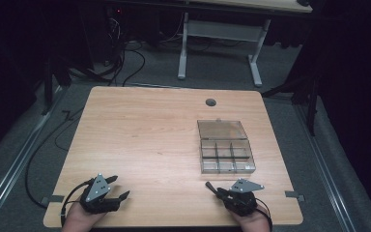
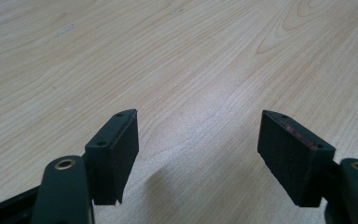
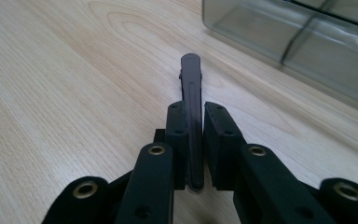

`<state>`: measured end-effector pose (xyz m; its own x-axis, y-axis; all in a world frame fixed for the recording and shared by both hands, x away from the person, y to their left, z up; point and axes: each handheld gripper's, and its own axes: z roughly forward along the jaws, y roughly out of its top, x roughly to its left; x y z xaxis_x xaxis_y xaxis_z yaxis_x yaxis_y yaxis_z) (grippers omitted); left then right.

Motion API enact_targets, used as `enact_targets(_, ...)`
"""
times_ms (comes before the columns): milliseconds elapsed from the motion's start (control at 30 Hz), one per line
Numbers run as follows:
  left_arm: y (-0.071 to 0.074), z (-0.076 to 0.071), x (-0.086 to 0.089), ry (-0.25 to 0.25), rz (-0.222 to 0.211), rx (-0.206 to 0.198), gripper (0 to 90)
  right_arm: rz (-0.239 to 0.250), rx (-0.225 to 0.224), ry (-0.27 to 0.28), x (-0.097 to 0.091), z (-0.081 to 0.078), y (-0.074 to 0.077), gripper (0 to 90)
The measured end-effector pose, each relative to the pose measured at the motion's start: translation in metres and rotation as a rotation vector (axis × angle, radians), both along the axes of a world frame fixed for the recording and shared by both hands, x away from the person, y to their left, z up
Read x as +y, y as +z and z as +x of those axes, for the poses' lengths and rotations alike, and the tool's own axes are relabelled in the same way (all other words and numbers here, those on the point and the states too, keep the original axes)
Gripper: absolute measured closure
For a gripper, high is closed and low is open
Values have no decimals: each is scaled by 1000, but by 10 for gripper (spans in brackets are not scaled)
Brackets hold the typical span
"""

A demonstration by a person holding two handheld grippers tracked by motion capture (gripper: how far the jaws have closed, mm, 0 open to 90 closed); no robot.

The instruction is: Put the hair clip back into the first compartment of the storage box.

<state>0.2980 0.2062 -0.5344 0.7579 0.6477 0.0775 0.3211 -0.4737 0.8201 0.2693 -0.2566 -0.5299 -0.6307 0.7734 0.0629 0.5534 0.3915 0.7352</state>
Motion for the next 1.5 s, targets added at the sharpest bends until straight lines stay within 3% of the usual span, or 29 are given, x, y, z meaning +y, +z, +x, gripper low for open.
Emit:
enact_targets(300, 0, 0, 0, 1, 1, 1, 295, 11, 5, -49, -19, -2, 0, 805)
enact_targets(567, 0, 0, 0, 0, 2, -1, 295, 12, -3, -46, -20, -3, 0, 803)
enact_targets(633, 0, 0, 0, 2, 3, 3, 296, 21, 2, -44, -20, -3, -1, 756)
enact_targets(800, 0, 0, 0, 1, 3, -1, 296, 37, -9, -52, -21, -4, 1, 734)
enact_targets(1033, 0, -1, 1, -3, -3, -4, 296, 54, -18, -114, -28, -1, 9, 709)
enact_targets(1233, 0, -2, 1, -13, -3, -11, 297, 8, 22, -153, -33, 4, 18, 704)
enact_targets(1367, 0, -1, 1, -9, -6, -9, 297, -60, 62, -173, -30, 11, 23, 716)
enact_targets(1500, 0, -2, 1, -11, -5, -13, 298, -95, 86, -188, -27, 16, 25, 736)
